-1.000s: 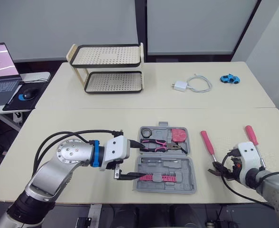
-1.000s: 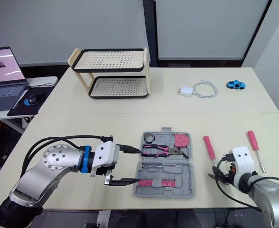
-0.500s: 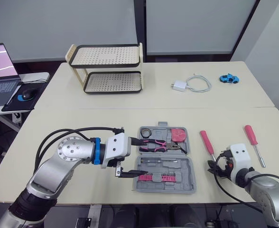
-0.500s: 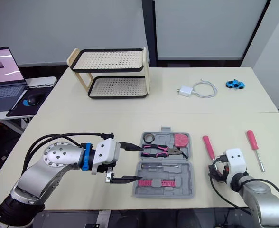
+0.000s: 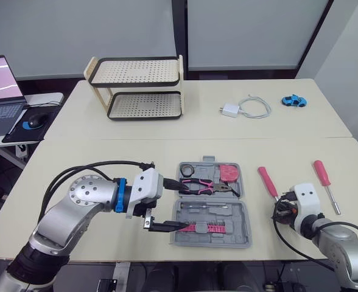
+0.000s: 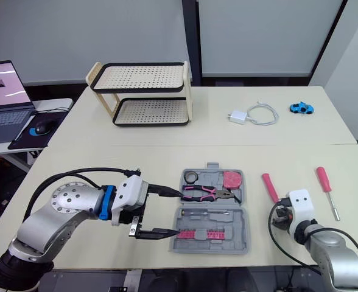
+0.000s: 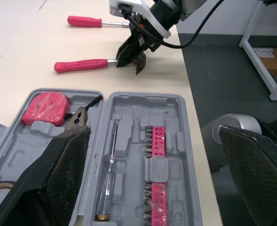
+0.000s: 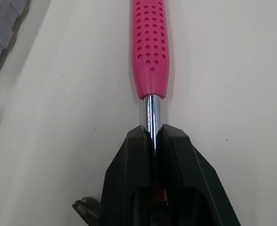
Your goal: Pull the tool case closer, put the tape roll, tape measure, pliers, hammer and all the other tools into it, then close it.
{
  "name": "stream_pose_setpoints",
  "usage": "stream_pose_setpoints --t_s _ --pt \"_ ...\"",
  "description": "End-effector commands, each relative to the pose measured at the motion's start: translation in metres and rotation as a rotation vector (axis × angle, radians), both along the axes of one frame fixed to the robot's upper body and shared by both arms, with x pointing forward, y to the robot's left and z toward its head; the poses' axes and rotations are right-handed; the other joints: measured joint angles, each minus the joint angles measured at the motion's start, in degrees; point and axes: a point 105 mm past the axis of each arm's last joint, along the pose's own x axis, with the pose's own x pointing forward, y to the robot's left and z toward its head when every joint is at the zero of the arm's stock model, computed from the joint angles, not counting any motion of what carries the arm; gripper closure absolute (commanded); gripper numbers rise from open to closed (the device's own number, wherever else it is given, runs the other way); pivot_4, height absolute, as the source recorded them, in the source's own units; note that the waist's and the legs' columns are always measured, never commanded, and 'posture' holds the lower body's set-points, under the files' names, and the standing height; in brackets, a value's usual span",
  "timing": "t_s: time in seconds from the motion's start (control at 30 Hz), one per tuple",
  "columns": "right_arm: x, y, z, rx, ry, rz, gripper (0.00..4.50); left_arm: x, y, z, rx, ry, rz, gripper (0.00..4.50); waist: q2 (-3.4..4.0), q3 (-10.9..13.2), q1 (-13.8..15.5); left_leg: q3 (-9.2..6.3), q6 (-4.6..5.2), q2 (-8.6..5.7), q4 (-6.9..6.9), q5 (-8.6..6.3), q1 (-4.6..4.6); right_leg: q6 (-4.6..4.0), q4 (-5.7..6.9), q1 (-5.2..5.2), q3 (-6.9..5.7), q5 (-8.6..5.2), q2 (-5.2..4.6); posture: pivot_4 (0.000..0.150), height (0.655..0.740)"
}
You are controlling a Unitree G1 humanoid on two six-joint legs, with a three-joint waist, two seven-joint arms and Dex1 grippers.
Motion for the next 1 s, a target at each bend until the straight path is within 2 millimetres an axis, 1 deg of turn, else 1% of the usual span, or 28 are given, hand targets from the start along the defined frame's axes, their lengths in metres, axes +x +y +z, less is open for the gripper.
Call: stream_pose_setpoints --t_s 0.03,0.43,0.77,0.87,1.0 --pt "-0.002 0.003 -0.002 0.006 0.006 0.007 4.41 0.000 0.000 0.011 -0.056 -0.027 -0.005 0.00 0.00 0.00 0.00 0.00 0.00 0.00 0.00 0.00 0.00 0.00 0.00 0.00 0.00 0.00 0.00 0.150 0.7318" --pt "-0.003 0.002 -0.006 0.008 0.008 0.006 4.41 0.001 -0.001 0.017 -0.138 -0.071 0.002 0.00 -0.01 -0.01 0.01 0.01 0.00 -0.01 0.00 0.00 0.02 0.00 0.00 0.01 0.00 0.00 0.00 0.150 0.7318" --pt "-0.002 -0.001 -0.001 0.006 -0.010 0.000 4.41 0.000 0.004 0.009 -0.135 -0.069 0.006 0.00 -0.02 -0.02 0.01 0.01 0.00 -0.01 0.00 0.00 0.04 0.00 0.00 0.02 0.01 0.00 0.00 0.150 0.7318" --pt "-0.002 -0.001 0.007 -0.007 -0.038 0.016 4.41 0.002 0.010 0.006 -0.116 -0.067 0.029 0.00 -0.01 -0.02 0.01 0.01 0.00 0.00 0.00 0.00 0.04 0.00 0.00 0.02 0.02 0.00 0.00 0.150 0.7318" --pt "-0.001 -0.002 0.030 -0.046 -0.098 0.057 4.41 0.005 0.022 0.005 -0.088 -0.071 0.073 0.00 0.02 0.00 0.01 0.01 0.00 -0.01 -0.01 0.00 0.03 0.00 0.00 0.00 0.02 0.00 0.00 0.150 0.7318"
